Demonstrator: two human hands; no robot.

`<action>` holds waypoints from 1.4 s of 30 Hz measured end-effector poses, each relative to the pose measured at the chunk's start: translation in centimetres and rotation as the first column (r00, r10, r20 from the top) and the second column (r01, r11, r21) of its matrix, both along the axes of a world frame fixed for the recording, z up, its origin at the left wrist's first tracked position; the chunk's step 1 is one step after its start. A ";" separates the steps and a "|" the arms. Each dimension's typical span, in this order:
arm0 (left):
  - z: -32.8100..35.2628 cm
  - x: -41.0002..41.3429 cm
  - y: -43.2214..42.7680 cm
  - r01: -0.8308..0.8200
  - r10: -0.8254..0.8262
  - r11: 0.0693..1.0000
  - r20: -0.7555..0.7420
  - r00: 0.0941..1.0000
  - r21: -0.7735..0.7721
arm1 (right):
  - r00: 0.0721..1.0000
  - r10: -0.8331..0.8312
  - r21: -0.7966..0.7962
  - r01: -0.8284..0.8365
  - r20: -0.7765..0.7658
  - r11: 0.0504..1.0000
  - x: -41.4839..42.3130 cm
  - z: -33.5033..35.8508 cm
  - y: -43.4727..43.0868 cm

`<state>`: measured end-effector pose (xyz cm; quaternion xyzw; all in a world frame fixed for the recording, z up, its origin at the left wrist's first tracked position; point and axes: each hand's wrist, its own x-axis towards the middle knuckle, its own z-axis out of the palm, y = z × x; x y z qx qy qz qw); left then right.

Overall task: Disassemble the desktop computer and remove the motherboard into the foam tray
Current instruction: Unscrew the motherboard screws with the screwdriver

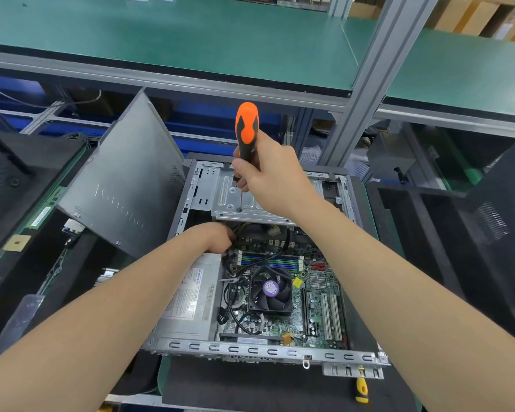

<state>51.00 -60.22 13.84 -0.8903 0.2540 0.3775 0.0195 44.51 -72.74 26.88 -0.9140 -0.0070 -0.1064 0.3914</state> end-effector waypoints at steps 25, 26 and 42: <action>0.8 -0.5 -0.1 -0.002 0.002 1.000 0.009 1.000 -0.005 | 0.999 -0.041 0.046 0.042 -0.015 0.998 0.4 0.0 -0.2; 0.8 -0.6 0.0 -0.001 0.001 1.000 0.011 1.000 -0.005 | 0.999 -0.036 0.044 0.037 -0.013 0.998 0.3 0.0 -0.2; 0.6 -0.5 0.0 -0.026 0.026 0.999 0.001 1.000 -0.035 | 0.999 -0.031 0.023 0.032 -0.016 0.999 0.0 0.5 0.1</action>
